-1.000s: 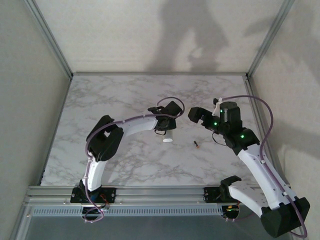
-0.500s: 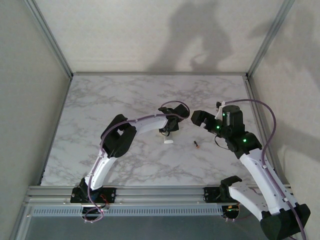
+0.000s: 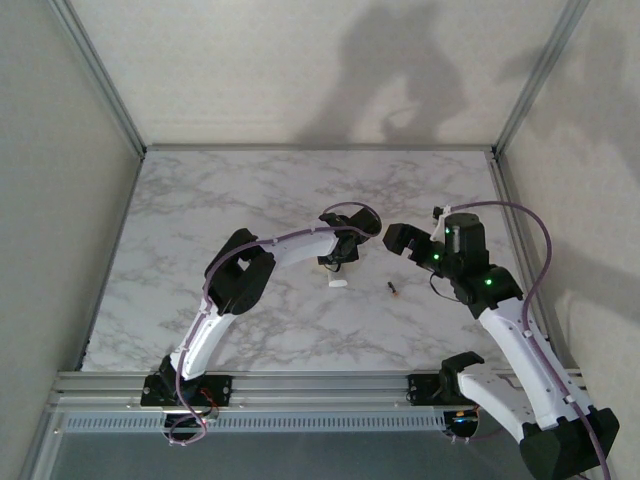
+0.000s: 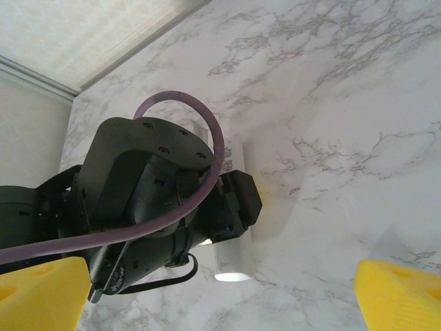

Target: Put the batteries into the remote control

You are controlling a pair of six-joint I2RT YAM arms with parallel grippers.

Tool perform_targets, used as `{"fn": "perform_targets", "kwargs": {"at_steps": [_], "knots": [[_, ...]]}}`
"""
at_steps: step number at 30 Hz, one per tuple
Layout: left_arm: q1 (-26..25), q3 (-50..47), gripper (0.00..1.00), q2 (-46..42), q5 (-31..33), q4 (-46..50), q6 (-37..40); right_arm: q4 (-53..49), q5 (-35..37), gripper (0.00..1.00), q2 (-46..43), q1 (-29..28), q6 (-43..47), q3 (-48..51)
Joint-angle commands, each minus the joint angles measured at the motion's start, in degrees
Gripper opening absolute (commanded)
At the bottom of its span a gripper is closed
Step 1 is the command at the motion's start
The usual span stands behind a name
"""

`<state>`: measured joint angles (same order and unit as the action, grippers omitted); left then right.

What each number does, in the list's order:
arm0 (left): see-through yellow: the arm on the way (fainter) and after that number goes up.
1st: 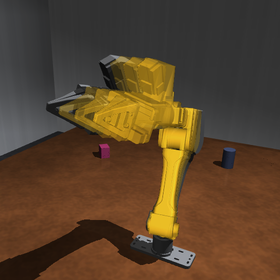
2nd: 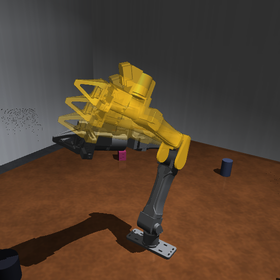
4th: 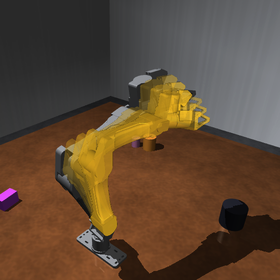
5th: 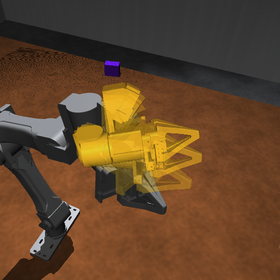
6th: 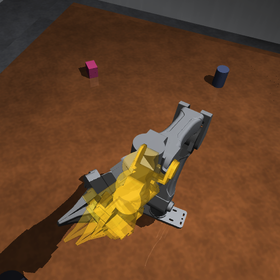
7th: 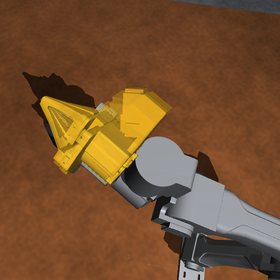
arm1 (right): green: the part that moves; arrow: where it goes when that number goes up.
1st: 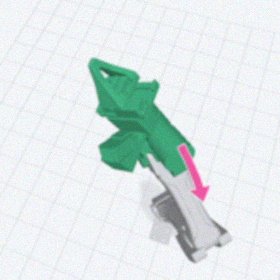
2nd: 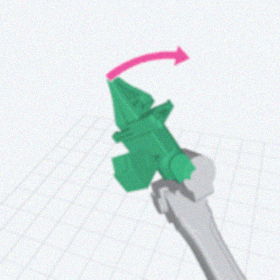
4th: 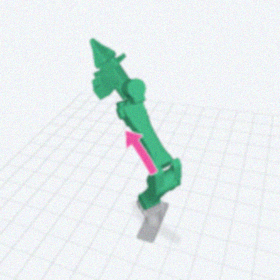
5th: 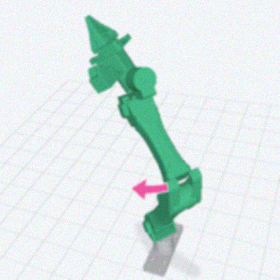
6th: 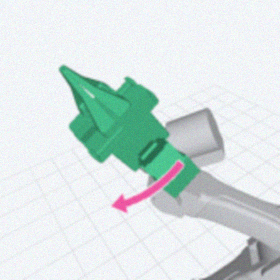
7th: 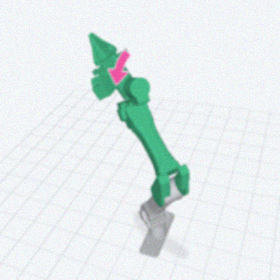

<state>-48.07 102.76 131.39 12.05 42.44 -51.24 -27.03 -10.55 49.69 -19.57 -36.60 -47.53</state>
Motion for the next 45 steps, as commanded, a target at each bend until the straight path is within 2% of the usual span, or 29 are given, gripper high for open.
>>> {"fn": "perform_targets", "kwargs": {"at_steps": [1, 5, 6, 10, 15, 29, 33, 37, 40, 41, 45], "knots": [[-0.27, -1.66, 0.52, 3.78, -1.67, 0.55, -1.14, 0.13, -0.25, 0.99, -0.74, 0.43, 0.75, 0.47], [-0.26, -1.94, 0.57, 3.65, -1.83, 0.19, -0.91, -0.01, -0.04, 0.99, -0.69, 0.46, 0.68, 0.44], [-0.27, -2.08, 0.53, 3.63, -1.77, -0.02, -0.91, 0.09, -0.09, 0.99, -0.69, 0.46, 0.59, 0.56], [-0.17, -3.34, 0.54, 3.18, -2.38, -1.25, -0.91, 0.16, 0.01, 0.99, -0.64, 0.48, 0.41, 0.47], [-0.11, -4.23, 0.61, 2.97, -2.82, -2.01, -0.76, 0.17, 0.17, 0.99, -0.32, 0.48, 0.52, 0.2], [0.98, -4.63, 0.61, 0.14, -4.59, -3.04, -1.25, 0.15, -0.64, 0.99, 1.3, 0.5, 0.77, -0.35], [2.47, -4.56, 0.69, -5.08, -5.35, -4.23, -0.93, -0.5, -1.14, 0.98, 2.33, 0.37, 1.01, 0.64], [4.41, -6.03, 0.8, -12.06, -5.4, -6.13, -0.34, -0.82, 0.28, 0.97, 4.55, -1.88, 2.53, 1.92], [6.98, -10.16, 0.9, -18.71, -5.59, -8.85, 0.01, -1.14, 3.32, 0.95, 9.04, -5.99, 3.48, 1.88], [8.18, -12.34, 0.98, -21.4, -6.24, -10.26, 0.16, -1.27, 5.08, 0.95, 11.01, -7.89, 3.76, 1.7], [12.94, -21.13, 0.99, -32.17, -6.74, -14.91, 1.1, -1.9, 10.94, 0.93, 19.18, -15.17, 3.99, -1.15]]}}
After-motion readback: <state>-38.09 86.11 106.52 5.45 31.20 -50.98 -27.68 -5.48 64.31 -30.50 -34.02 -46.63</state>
